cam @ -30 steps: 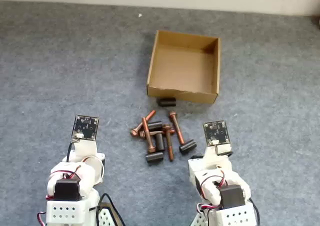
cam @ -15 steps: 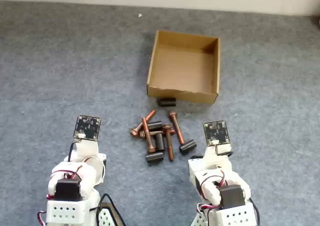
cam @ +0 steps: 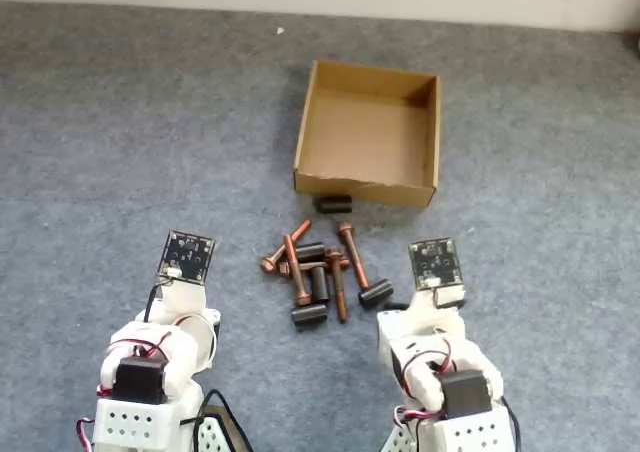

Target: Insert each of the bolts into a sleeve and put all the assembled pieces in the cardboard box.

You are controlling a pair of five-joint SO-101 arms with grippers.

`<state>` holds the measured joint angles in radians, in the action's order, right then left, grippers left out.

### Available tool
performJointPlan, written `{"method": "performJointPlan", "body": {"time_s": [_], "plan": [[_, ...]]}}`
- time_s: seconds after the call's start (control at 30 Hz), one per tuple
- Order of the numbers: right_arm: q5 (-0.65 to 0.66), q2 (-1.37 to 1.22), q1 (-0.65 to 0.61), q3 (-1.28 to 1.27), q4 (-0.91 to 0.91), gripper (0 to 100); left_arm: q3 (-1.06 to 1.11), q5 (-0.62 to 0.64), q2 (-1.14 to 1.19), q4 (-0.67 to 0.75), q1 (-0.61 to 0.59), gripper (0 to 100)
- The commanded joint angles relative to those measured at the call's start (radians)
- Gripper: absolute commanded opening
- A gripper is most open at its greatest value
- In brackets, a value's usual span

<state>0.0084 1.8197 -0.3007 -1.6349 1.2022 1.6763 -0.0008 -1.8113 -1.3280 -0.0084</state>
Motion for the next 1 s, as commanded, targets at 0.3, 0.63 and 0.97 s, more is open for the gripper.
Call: {"method": "performJointPlan", "body": {"time_s": [0.3,0.63,0.97], "plan": [[-0.336,-0.371,-0.110,0.346,-0.031,3.9,0.019,0.009,-0.007,-0.005,0.015,1],[-0.578,-0.963,-0.182,0.565,-0.113,23.1,0.019,0.012,-0.007,-0.005,0.012,1],[-0.700,-1.296,-0.180,0.576,-0.383,23.1,0.019,0.012,-0.007,-0.005,0.012,1]]}}
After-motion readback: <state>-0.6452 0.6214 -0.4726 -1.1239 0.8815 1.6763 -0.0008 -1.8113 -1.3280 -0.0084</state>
